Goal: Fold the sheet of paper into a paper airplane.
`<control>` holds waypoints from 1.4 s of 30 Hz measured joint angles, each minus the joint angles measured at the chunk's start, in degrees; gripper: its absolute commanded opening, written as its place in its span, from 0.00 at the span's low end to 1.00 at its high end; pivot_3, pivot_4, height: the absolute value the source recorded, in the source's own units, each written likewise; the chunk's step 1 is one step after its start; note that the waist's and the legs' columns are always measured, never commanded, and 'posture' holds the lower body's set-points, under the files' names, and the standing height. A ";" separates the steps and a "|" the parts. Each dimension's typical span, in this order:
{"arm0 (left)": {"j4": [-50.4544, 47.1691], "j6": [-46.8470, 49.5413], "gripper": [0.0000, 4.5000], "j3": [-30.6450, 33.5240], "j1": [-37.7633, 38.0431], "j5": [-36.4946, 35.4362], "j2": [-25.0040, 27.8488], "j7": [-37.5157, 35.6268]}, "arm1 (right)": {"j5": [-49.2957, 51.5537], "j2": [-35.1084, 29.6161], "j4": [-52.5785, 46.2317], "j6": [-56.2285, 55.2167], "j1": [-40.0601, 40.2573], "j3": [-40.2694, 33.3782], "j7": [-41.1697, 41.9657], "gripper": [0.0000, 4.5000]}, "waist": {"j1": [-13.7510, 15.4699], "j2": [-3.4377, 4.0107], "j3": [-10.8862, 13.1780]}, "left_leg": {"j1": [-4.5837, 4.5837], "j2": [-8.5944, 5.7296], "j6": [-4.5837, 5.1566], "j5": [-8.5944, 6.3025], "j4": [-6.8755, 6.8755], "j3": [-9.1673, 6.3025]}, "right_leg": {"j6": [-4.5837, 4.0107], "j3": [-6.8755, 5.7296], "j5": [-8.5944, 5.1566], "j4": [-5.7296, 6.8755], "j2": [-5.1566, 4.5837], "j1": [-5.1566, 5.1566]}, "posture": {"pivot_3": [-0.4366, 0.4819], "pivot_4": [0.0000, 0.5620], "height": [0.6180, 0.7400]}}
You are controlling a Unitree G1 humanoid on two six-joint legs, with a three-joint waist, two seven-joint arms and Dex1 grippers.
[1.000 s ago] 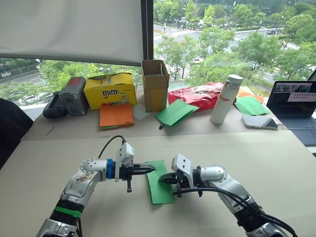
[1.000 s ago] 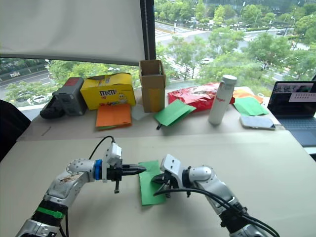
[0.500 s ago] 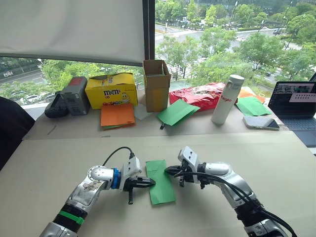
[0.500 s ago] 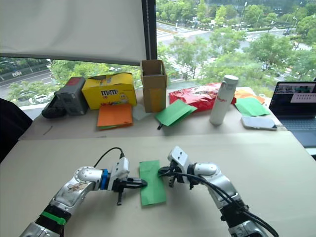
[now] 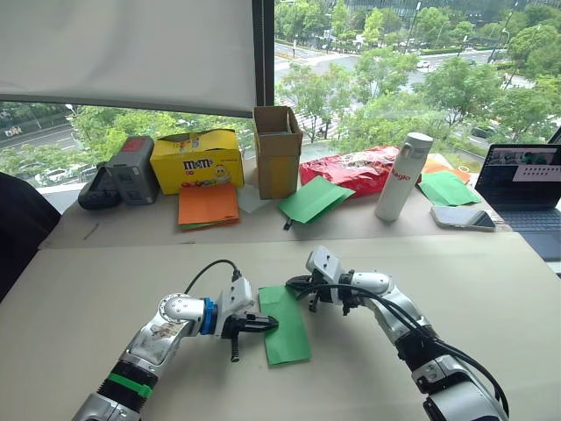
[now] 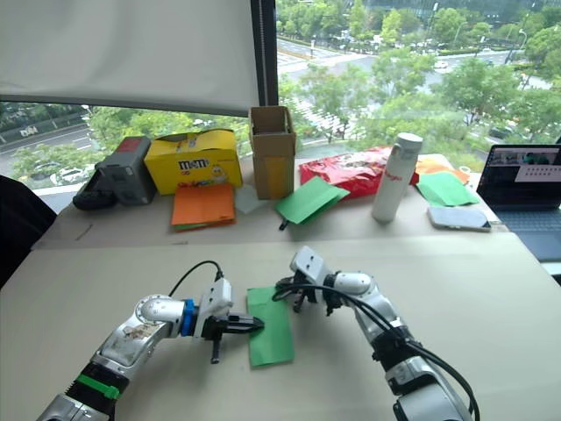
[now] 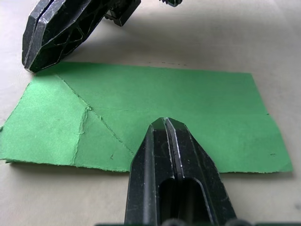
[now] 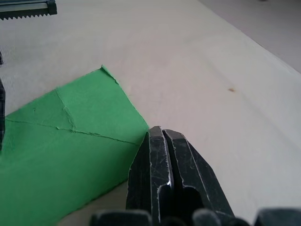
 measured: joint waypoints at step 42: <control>1.01 -0.19 0.00 -1.28 -1.46 1.36 -1.74 -0.12 | 8.13 -11.37 -27.85 4.98 21.87 2.23 14.93 0.01 | 0.23 0.02 0.00 | 0.05 0.02 0.36 -0.21 0.00 0.01 | 0.01 -0.01 0.00 -0.05 0.01 0.10 | 0.48 0.27 1.00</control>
